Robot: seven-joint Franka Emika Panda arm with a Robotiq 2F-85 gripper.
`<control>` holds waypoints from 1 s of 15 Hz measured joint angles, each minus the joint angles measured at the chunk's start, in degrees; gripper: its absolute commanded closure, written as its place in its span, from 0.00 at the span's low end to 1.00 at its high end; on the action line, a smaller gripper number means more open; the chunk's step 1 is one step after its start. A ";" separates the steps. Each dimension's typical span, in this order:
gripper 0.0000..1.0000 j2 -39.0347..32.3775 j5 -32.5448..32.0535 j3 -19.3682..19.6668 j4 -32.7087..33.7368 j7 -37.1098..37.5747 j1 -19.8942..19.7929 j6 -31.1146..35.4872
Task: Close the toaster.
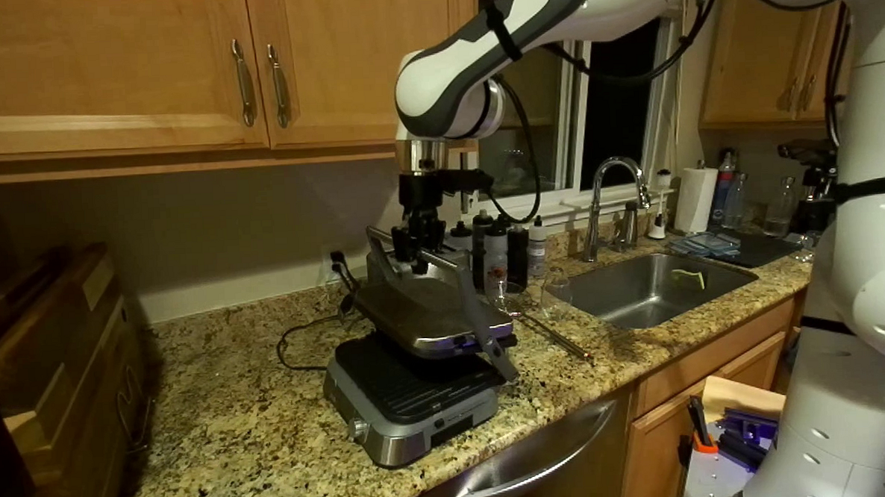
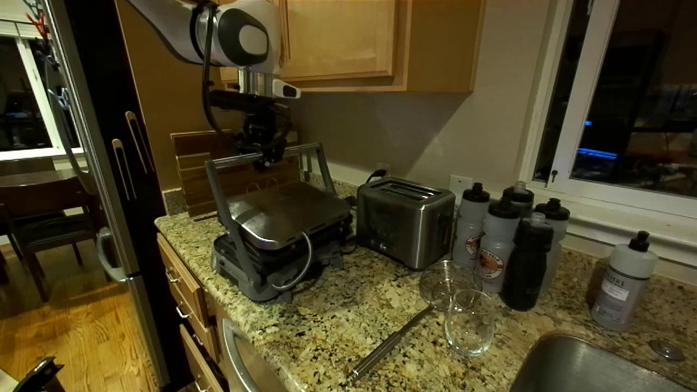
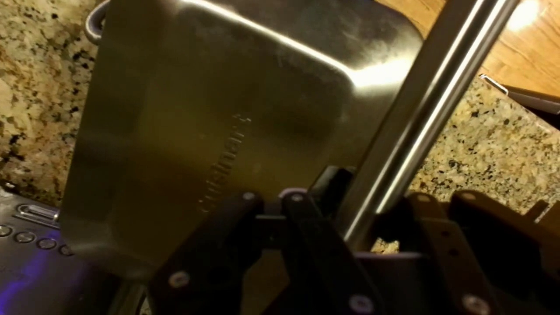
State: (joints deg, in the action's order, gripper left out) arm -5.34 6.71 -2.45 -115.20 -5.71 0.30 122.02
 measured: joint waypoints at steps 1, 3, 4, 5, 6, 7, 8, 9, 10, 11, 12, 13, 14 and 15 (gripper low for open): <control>0.96 -0.95 0.00 -0.40 0.52 0.96 0.51 0.29; 0.96 -2.85 0.00 -1.15 1.59 2.51 1.31 0.80; 0.96 -3.74 0.00 -1.53 2.09 2.87 1.57 0.98; 0.96 -4.70 0.00 -1.79 2.67 3.27 1.92 1.13; 0.96 -5.53 0.00 -2.03 3.18 3.60 2.19 1.21; 0.96 -6.41 0.02 -2.30 3.74 3.81 2.39 1.23; 0.96 -7.22 0.02 -2.53 4.31 3.92 2.58 1.23; 0.96 -8.03 0.02 -2.79 4.81 3.93 2.72 1.23; 0.96 -8.75 0.02 -3.04 5.31 3.93 2.80 1.23; 0.96 -9.52 0.02 -3.26 5.81 3.95 2.93 1.23; 0.96 -10.22 0.02 -3.37 6.28 4.00 3.10 1.24; 0.96 -11.01 0.02 -3.44 6.77 4.16 3.37 1.26; 0.96 -11.78 0.02 -3.55 7.30 4.34 3.56 1.30; 0.96 -12.60 0.02 -3.69 7.78 4.48 3.75 1.34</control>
State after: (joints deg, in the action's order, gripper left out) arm -17.94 6.73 -6.14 -107.42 -1.23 4.05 123.37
